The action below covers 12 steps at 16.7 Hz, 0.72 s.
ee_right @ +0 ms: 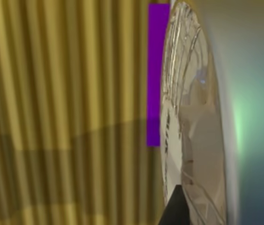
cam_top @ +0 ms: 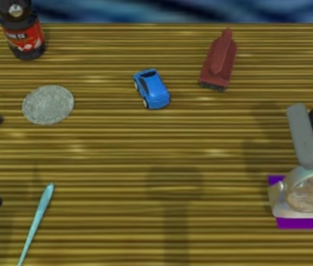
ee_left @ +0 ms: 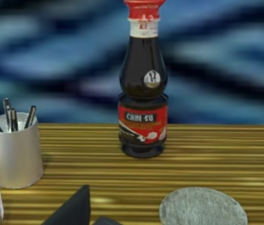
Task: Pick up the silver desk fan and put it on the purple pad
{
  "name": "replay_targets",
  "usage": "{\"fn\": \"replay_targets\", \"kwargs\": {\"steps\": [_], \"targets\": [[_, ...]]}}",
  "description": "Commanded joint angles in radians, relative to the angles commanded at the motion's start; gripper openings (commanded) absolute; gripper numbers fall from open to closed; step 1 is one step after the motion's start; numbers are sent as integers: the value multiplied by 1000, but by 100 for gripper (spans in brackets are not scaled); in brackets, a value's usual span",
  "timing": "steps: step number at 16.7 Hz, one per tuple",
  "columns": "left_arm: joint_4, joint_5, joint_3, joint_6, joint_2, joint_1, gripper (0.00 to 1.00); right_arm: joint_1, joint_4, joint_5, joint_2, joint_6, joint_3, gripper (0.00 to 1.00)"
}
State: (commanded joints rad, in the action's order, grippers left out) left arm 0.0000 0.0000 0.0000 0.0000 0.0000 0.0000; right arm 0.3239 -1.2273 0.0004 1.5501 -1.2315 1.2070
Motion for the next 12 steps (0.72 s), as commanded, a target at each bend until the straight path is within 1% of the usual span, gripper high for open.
{"fn": "replay_targets", "kwargs": {"steps": [4, 12], "targets": [[0, 0, 0, 0, 0, 0, 100, 0, 2, 0, 0, 0, -2, 0], [0, 0, 0, 0, 0, 0, 100, 0, 2, 0, 0, 0, -2, 60]]}}
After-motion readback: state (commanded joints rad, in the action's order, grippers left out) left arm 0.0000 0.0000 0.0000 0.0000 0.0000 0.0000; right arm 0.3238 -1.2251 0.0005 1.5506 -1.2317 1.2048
